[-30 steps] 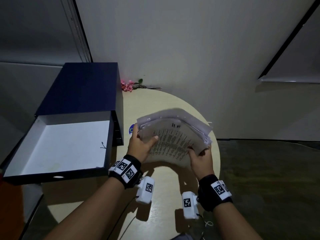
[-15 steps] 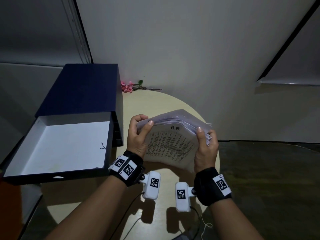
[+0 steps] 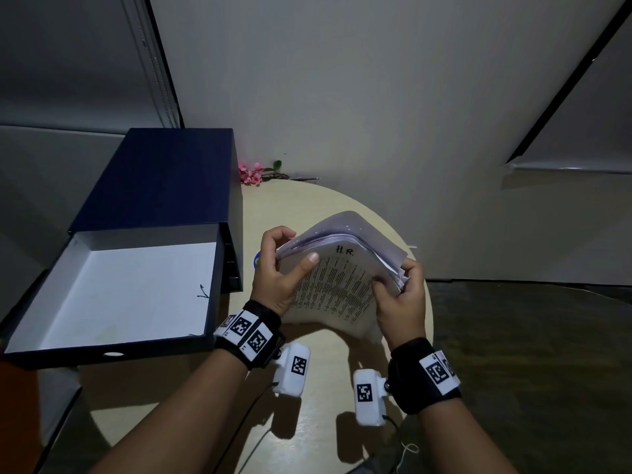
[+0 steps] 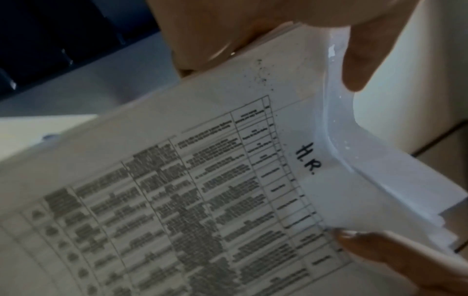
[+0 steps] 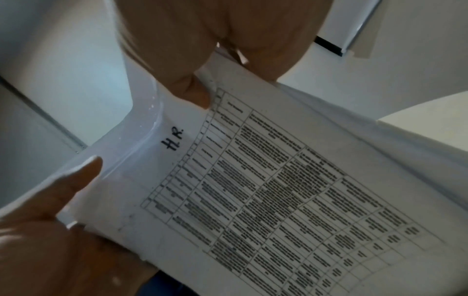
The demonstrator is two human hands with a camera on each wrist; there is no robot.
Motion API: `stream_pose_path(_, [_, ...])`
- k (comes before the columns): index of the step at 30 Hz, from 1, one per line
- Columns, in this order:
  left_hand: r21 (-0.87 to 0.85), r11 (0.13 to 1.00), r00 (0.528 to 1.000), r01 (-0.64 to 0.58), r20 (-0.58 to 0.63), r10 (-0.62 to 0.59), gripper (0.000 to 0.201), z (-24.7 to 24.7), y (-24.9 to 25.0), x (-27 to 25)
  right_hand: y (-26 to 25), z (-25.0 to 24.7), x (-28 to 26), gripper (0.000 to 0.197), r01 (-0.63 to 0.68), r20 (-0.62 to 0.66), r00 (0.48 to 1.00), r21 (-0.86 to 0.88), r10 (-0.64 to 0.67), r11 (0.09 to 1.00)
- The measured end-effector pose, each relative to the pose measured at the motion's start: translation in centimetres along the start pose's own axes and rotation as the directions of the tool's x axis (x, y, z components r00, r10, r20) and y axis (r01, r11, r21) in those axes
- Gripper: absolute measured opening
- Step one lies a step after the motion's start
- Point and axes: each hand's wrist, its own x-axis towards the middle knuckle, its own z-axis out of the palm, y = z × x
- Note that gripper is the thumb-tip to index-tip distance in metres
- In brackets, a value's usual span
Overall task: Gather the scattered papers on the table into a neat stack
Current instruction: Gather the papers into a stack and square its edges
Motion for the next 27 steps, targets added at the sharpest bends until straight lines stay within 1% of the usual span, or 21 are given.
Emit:
stream_pose_path(2, [0.088, 0.996, 1.000, -0.014, 0.000, 0.014, 0.040, -0.2, 0.0, 0.0, 0.5, -0.2, 0.0, 0.039, -0.025, 0.002, 1.000, 0.031, 0.025, 0.999])
stream_pose_path(4, [0.137, 0.991, 1.000, -0.006, 0.004, 0.006, 0.037, -0.7, -0.5, 0.2, 0.9, -0.2, -0.3, 0.035, -0.066, 0.045, 0.997, 0.021, 0.065, 0.998])
stream_pose_path(6, [0.172, 0.985, 0.999, 0.030, 0.011, -0.033, 0.045, -0.8, -0.9, 0.4, 1.5, 0.0, -0.5, 0.036, -0.116, 0.061, 0.992, 0.024, 0.114, 0.993])
stream_pose_path(8, [0.181, 0.981, 0.997, 0.072, -0.002, -0.073, 0.052, -0.8, -1.0, 0.4, 1.9, 0.3, -0.6, 0.041, -0.156, 0.062, 0.986, 0.043, 0.153, 0.987])
stream_pose_path(10, [0.169, 0.980, 0.995, 0.102, -0.029, -0.098, 0.046, -1.0, -1.3, 0.3, 2.0, 0.4, -0.5, 0.044, -0.162, 0.068, 0.985, 0.032, 0.160, 0.986])
stream_pose_path(12, [0.155, 0.980, 0.992, 0.122, -0.026, -0.120, 0.033, -1.0, -1.2, 0.2, 1.8, 0.4, -0.4, 0.036, -0.154, 0.048, 0.987, 0.031, 0.153, 0.988])
stream_pose_path(14, [0.133, 0.983, 0.991, 0.129, -0.034, -0.126, 0.031, -0.9, -0.8, 0.1, 1.2, 0.3, -0.3, 0.026, -0.121, 0.010, 0.993, 0.049, 0.120, 0.991])
stream_pose_path(15, [0.137, 0.984, 0.993, 0.116, -0.039, -0.111, 0.029, -0.7, -0.4, 0.0, 0.8, 0.3, -0.3, 0.025, -0.095, 0.000, 0.995, 0.057, 0.095, 0.994])
stream_pose_path(16, [0.144, 0.985, 0.996, 0.091, -0.032, -0.088, 0.027, -0.6, -0.2, -0.1, 0.4, 0.3, -0.4, 0.027, -0.069, -0.003, 0.998, 0.058, 0.070, 0.996])
stream_pose_path(18, [0.154, 0.986, 0.998, 0.062, -0.008, -0.062, 0.033, -0.4, 0.0, -0.5, 0.2, 0.2, -0.9, 0.033, -0.044, 0.023, 0.999, 0.055, 0.043, 0.997])
stream_pose_path(21, [0.176, 0.982, 0.998, 0.067, 0.001, -0.068, 0.044, -0.5, -0.6, -1.3, 1.0, 0.1, -1.9, 0.045, -0.103, 0.056, 0.994, 0.086, 0.098, 0.991])
stream_pose_path(24, [0.073, 0.995, 0.998, 0.065, 0.017, -0.066, 0.046, -0.6, -0.2, -1.6, 1.1, -0.3, -2.0, 0.054, -0.090, 0.055, 0.995, 0.088, 0.086, 0.992])
stream_pose_path(26, [-0.017, 0.999, 0.999, 0.052, -0.011, -0.052, 0.048, -0.5, 0.6, -1.5, 1.0, -0.5, -1.8, 0.059, -0.049, 0.033, 0.998, 0.107, 0.045, 0.993])
stream_pose_path(27, [-0.047, 0.998, 0.998, 0.035, -0.043, -0.037, 0.048, -0.4, 1.0, -1.4, 0.8, -0.5, -1.7, 0.062, -0.024, 0.017, 1.000, 0.113, 0.022, 0.993])
